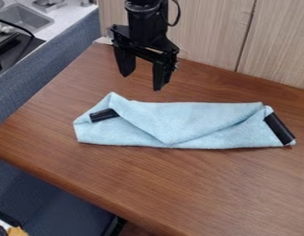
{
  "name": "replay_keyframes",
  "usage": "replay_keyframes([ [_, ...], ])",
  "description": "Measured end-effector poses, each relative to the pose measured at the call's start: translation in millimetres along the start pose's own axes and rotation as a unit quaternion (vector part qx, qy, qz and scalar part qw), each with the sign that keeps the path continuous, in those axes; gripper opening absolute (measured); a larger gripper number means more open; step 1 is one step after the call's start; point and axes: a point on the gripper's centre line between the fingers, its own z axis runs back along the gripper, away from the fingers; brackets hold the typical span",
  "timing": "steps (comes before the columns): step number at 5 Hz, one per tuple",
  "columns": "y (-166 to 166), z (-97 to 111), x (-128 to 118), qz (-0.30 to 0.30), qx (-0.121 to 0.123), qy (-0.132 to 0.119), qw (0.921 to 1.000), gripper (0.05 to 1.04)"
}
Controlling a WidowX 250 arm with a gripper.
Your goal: UNFOLD THE CLOTH TO THE TOP
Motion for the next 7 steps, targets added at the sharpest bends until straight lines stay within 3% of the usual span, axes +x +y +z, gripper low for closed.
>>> replay_keyframes([
  [3, -18.1, -39.8, -21.2, -0.026, -0.038, 0.034, 0.9984, 1.001],
  [5, -35.2, -69.2, -31.0, -0.052, -0.033, 0.057, 0.9965, 1.001],
  [7, -45.4, -80.2, -26.1, -0.079, -0.037, 0.072, 0.9936, 0.947],
])
